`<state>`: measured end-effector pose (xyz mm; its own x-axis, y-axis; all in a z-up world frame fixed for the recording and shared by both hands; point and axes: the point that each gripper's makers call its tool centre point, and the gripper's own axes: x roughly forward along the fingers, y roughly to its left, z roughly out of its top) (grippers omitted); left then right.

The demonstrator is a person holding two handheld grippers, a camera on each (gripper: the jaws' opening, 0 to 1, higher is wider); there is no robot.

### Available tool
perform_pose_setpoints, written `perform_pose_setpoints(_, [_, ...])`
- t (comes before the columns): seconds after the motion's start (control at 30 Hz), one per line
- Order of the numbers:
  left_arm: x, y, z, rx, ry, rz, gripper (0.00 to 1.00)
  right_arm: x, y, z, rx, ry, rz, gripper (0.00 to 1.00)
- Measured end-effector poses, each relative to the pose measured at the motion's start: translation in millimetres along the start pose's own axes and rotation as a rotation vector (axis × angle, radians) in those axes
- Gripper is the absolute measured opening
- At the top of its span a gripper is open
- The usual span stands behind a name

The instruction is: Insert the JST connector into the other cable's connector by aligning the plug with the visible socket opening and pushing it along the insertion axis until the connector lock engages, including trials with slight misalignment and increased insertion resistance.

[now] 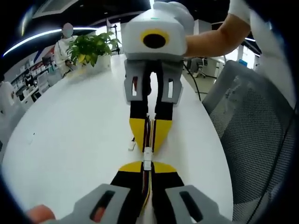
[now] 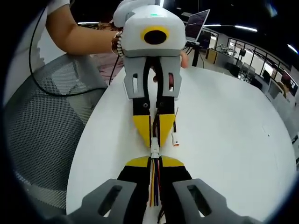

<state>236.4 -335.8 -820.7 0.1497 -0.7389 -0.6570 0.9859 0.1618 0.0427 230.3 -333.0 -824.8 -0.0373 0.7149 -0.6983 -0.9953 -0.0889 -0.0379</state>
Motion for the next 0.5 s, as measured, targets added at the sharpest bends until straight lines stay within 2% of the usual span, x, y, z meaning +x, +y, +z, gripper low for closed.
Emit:
perform_pose_setpoints(0.13, [0, 9.8, 5.4, 0.006, -0.009, 0.008, 0.00, -2, -11, -2.7, -0.040, 0.001, -0.035, 0.03])
perform_pose_setpoints(0.37, [1, 48.8, 11.6, 0.029, 0.025, 0.035, 0.00, -5, -49, -0.9, -0.063, -0.013, -0.094, 0.04])
perform_pose_setpoints(0.5, [4, 70.6, 8.3, 0.018, 0.044, 0.062, 0.00, -3, -71, -2.0, -0.063, -0.005, -0.124, 0.04])
